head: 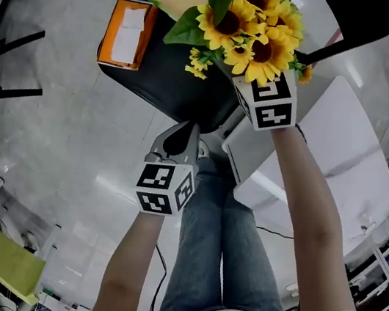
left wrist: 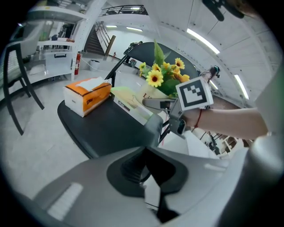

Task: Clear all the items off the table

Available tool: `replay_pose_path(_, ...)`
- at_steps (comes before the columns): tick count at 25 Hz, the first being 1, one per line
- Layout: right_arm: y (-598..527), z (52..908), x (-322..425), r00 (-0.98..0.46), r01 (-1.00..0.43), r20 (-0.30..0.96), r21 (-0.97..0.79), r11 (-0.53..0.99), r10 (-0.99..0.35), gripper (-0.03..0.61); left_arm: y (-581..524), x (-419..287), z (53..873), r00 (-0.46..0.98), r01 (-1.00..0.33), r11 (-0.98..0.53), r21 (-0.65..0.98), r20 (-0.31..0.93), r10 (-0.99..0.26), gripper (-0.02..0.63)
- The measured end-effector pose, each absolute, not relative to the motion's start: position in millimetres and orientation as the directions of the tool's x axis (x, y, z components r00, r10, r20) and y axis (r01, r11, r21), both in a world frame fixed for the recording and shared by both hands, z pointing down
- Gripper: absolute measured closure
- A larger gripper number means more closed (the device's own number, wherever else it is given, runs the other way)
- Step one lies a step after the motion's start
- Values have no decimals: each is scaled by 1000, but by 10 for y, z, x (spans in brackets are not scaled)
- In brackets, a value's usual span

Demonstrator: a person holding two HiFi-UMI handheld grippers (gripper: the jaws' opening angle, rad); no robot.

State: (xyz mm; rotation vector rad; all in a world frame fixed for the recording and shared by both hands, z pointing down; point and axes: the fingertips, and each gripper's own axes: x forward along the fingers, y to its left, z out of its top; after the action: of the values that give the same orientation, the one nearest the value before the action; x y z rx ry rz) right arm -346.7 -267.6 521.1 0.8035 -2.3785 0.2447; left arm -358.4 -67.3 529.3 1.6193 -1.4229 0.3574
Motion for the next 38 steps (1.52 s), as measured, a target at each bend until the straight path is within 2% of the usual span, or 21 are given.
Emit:
replay_pose_path(9,-2685,5234,-3409,-608,-604,617,47,795,-499,51,-454,-3444,5165,283,-898,87,431,717,-637,606)
replay_pose_path(16,-3105,5566,-3920,-603,-588,628,65,806,-491,51,-657,-3820,5406,269,-897,111,429,726,-632,606)
replay_pose_path(38,-3111,5590,-3925,-627,-623,601,-5,782,-495,48,-580,-3870,5444,248,-889,142,435,719,-649,606)
